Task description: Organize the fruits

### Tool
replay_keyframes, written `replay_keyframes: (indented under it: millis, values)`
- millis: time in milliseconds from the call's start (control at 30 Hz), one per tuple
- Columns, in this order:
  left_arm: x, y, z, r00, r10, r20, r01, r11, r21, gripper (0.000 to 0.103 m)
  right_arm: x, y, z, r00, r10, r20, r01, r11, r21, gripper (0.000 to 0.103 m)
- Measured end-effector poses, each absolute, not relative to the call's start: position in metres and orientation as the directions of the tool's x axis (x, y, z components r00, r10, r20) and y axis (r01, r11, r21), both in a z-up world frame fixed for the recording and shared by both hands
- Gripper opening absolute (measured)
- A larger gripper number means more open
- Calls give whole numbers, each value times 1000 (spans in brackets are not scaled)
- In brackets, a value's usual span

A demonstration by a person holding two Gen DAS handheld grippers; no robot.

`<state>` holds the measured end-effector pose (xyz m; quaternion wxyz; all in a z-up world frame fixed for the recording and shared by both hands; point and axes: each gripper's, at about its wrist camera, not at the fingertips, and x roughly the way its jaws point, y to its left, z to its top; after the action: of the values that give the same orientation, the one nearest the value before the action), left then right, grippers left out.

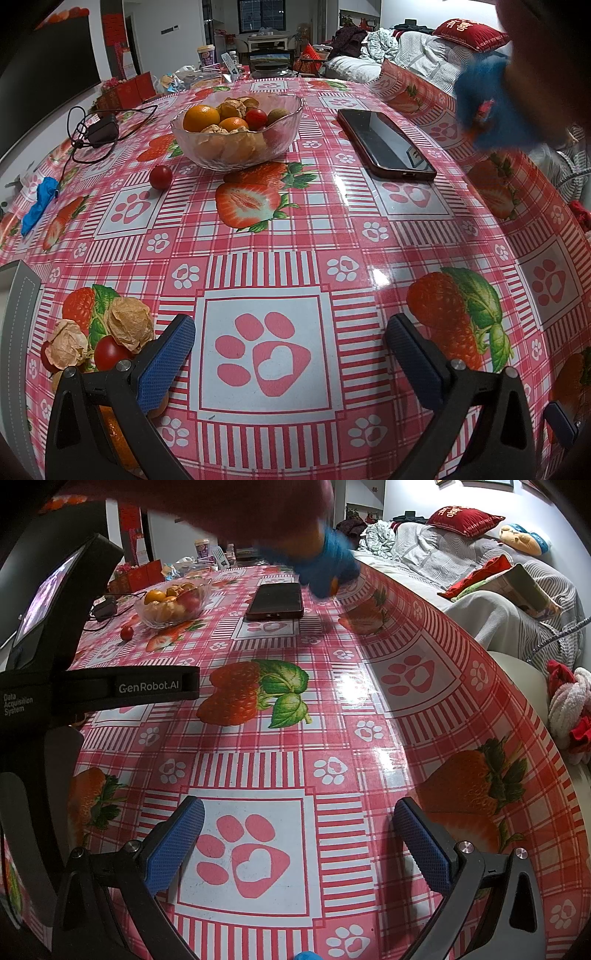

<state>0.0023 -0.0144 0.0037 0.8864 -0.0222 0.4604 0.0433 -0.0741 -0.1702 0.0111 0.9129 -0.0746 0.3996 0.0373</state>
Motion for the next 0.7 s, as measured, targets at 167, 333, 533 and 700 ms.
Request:
replay_keyframes:
  millis: [167,333,533,700]
  values:
    - [2,-14,4,572,56,-818,-97,995,1,103,-74,-170,11,678,8,-735,-128,986,-107,103]
    - [3,-15,3,572,56,-818,-97,995,1,103,-74,-170,11,678,9,-735,-128,986,-106,103]
    - [3,-15,4,572,56,-818,-97,995,1,103,-75,-170,11,678,10,-735,-129,986,-106,103]
    - [3,-15,3,572,56,-818,-97,995,0,103,-75,-170,11,678,9,-735,-128,986,-106,103]
